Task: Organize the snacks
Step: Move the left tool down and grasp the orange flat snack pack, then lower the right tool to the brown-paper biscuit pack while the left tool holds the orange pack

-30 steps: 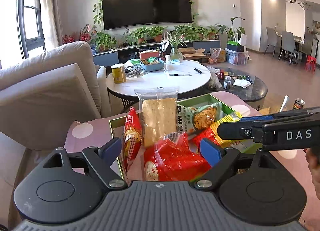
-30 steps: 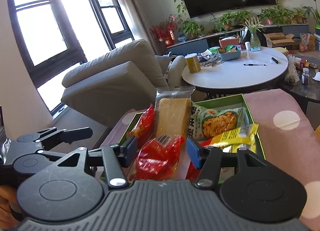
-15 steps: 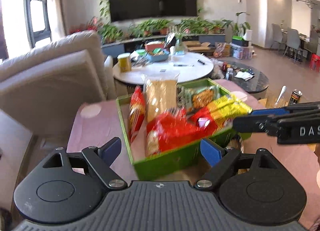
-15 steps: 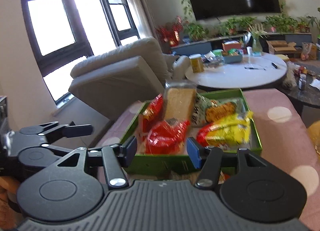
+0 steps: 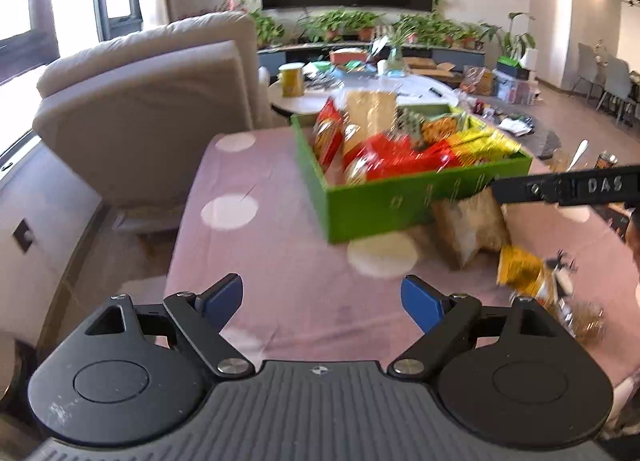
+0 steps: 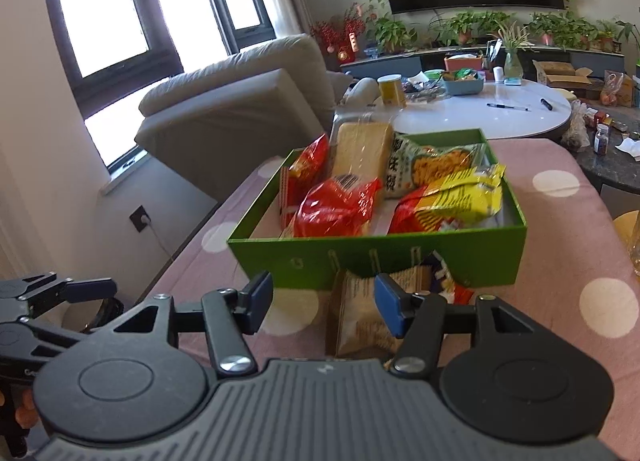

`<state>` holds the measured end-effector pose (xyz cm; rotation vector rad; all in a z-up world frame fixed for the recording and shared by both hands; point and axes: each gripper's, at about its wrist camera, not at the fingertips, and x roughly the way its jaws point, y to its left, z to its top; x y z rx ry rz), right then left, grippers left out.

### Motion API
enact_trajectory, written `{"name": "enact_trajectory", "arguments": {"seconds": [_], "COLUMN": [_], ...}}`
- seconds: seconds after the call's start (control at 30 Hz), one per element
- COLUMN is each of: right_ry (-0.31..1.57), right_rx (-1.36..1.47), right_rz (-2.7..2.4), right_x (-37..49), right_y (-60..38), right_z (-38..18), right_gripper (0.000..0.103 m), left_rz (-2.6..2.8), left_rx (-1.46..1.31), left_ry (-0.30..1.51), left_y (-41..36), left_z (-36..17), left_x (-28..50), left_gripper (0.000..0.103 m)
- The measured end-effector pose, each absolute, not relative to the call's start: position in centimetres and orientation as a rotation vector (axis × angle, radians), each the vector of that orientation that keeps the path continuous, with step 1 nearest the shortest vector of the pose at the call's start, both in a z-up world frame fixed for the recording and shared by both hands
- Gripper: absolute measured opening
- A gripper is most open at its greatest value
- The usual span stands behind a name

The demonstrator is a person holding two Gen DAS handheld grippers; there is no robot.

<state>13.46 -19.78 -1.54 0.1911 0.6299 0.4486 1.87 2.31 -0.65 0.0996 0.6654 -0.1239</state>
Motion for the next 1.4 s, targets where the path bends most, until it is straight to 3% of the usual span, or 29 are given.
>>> {"name": "enact_trajectory", "arguments": {"seconds": [0.6, 1.13, 1.23, 1.37, 1.4], "right_ry": [0.643, 0.696, 0.706, 0.712, 0.713], "right_rx": [0.138, 0.153, 0.153, 0.158, 0.157], "right_rz": [0.485, 0.375, 0.379, 0.377, 0.375], "right_x": [11.0, 11.4, 11.5, 11.7, 11.8], "right_y": [-18.2, -20.8, -20.6, -20.5, -20.5], "right_z": [-2.2, -4.2, -4.5, -4.7, -4.7], "right_gripper": [0.052, 0.061, 0.066, 0.070, 0.071], "left_rz": [-0.136, -0.165, -0.162, -0.155, -0.165], "left_rx": [-0.022, 0.081, 0.058, 0.042, 0.031], "left_ry": [0.884, 0.842, 0.850, 0.842, 0.839], "left_y": [3.4, 0.6, 1.2, 2.0, 2.1], "left_z": [-4.6, -6.1, -6.3, -6.5, -6.4], "left_x": [-2.0, 1.7, 1.6, 1.5, 1.5], "left_gripper": [0.085, 0.080, 0.071, 0.043, 0.041]}}
